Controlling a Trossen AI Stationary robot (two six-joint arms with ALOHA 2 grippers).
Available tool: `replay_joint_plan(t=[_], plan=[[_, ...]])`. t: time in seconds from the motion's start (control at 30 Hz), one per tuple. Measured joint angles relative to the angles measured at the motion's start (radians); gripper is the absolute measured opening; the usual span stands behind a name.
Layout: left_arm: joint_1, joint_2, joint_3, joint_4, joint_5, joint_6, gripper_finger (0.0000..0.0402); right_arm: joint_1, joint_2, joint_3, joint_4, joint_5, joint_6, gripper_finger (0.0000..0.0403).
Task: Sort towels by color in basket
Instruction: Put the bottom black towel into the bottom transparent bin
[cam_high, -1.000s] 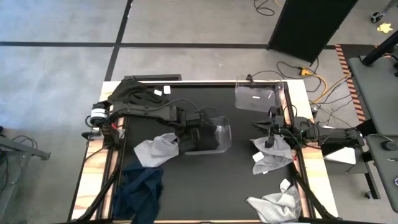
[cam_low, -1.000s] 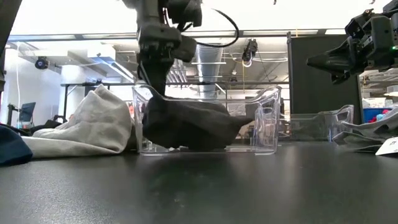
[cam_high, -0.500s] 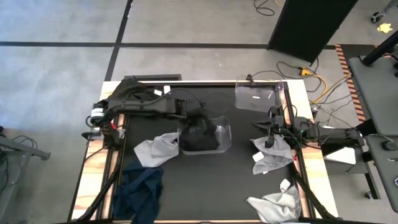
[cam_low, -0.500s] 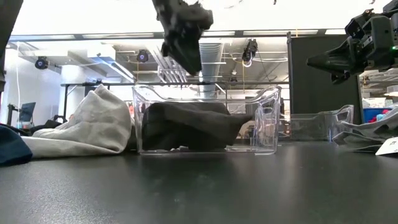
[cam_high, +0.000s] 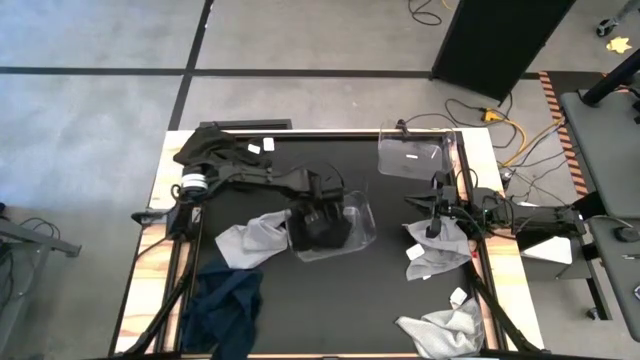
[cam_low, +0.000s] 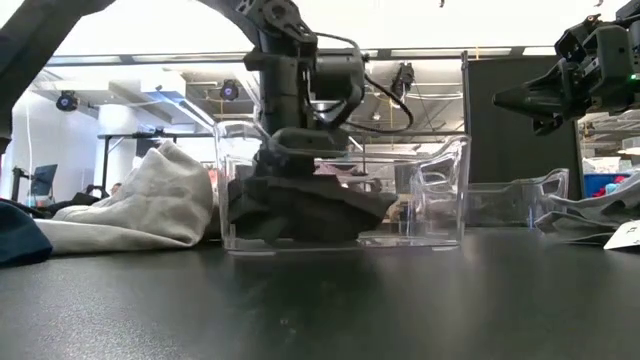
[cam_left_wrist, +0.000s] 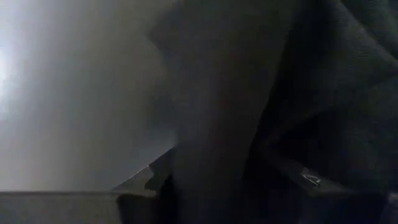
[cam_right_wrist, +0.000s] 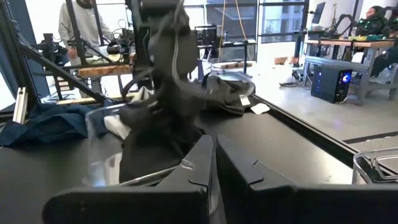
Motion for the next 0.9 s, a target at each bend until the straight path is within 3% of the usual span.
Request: replay_joint_plan(t=[0.17,0.37,0.77,0.9], plan=[[-0.027,0.034,0.0,-0.02,0.002,0.016,0.0153,0.0,0.0,0.0,0.0,0.0,0.0,0.0013],[-0.034,0.035,0.008,-0.045,-0.084,0.073,0.0153,0.0,0.0,0.0,0.0,0.0,0.0,0.0013],[-0.058,-0.065,0.153,-0.141,-0.093,0.145,0.0151,0.0,0.0,0.0,0.0,0.0,0.0,0.0013],[-0.082,-0.094,0.161,-0.143,-0.091,0.153,0.0096,0.0,0.0,0.0,0.0,0.0,0.0,0.0013]])
